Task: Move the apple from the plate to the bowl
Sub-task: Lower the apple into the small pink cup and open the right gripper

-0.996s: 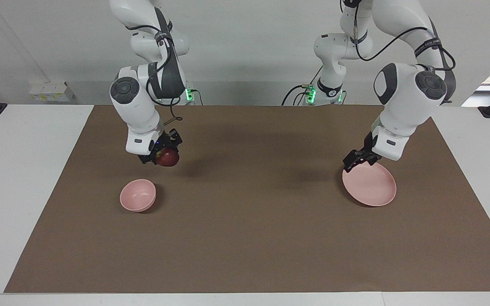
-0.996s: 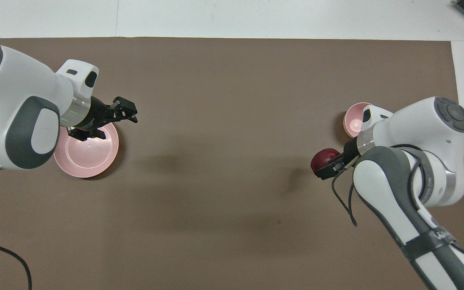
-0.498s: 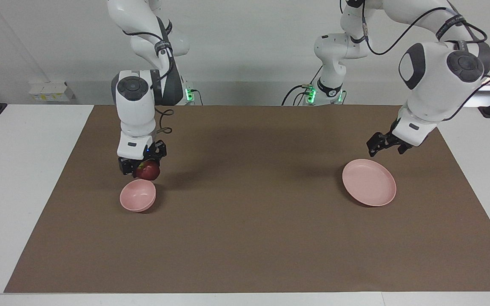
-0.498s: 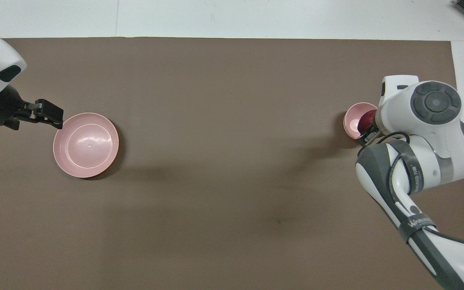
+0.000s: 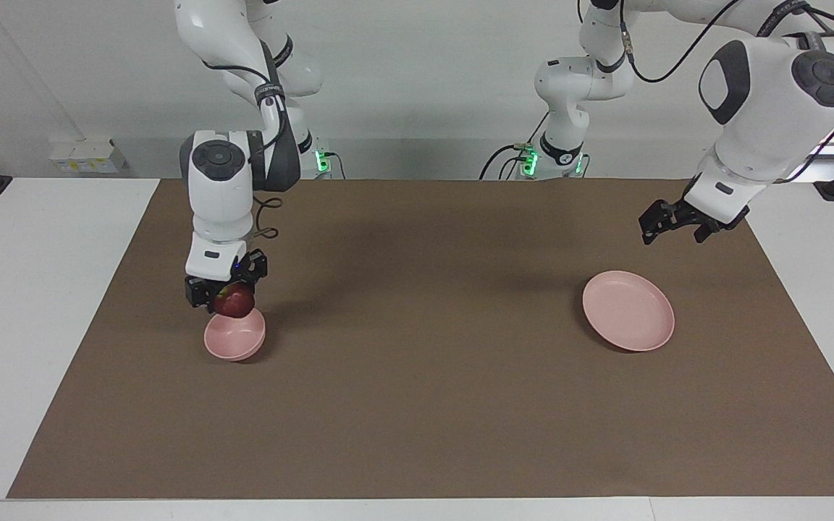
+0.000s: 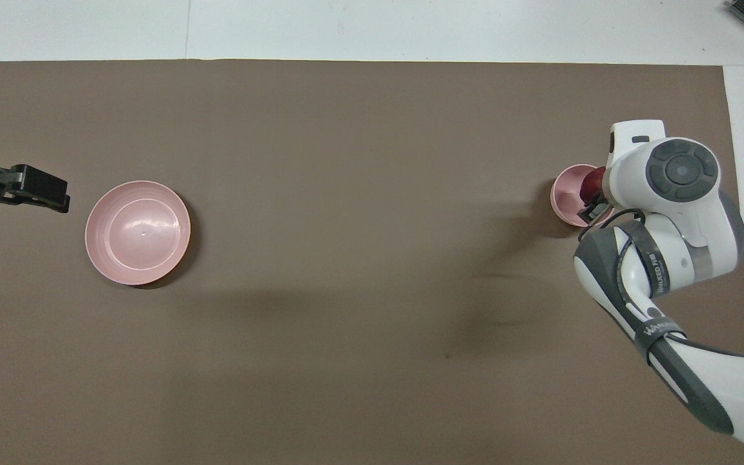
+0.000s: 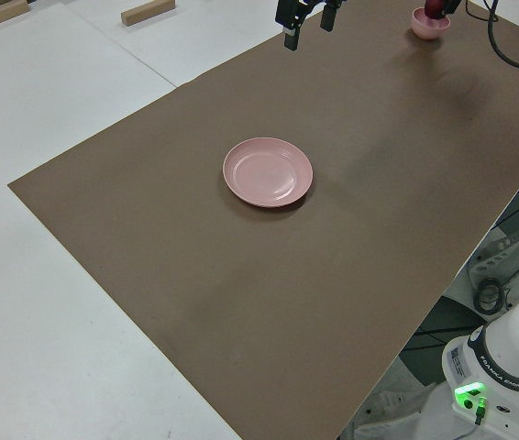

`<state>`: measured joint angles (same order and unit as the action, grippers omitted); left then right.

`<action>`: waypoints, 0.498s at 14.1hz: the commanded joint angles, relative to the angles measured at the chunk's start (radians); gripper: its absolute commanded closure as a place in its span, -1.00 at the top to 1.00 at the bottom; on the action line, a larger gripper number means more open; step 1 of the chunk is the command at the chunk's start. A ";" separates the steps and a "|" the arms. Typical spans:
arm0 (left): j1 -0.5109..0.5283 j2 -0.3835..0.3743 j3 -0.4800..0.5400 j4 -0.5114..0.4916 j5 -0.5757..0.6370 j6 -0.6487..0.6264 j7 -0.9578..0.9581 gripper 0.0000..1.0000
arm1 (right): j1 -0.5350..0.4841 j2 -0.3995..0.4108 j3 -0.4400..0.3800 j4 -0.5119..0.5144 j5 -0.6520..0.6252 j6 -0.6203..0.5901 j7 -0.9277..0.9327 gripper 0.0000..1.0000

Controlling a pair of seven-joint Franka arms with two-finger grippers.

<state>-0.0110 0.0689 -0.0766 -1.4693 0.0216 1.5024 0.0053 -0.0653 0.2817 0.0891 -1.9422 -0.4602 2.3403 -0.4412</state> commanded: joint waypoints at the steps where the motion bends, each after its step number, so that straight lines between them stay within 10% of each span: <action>1: -0.001 -0.024 0.009 -0.013 -0.008 0.010 0.022 1.00 | -0.007 -0.006 0.009 -0.007 -0.022 0.013 0.018 0.15; 5: -0.001 -0.027 0.008 -0.017 -0.009 0.006 0.013 1.00 | 0.013 -0.013 0.011 -0.021 -0.018 -0.004 0.056 0.04; 7: 0.002 -0.027 0.014 -0.017 -0.009 0.006 0.015 1.00 | 0.012 -0.013 0.011 -0.023 -0.017 -0.002 0.055 0.73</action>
<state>-0.0111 0.0612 -0.0746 -1.4689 0.0209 1.5027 0.0091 -0.0471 0.2842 0.0952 -1.9482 -0.4602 2.3387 -0.4137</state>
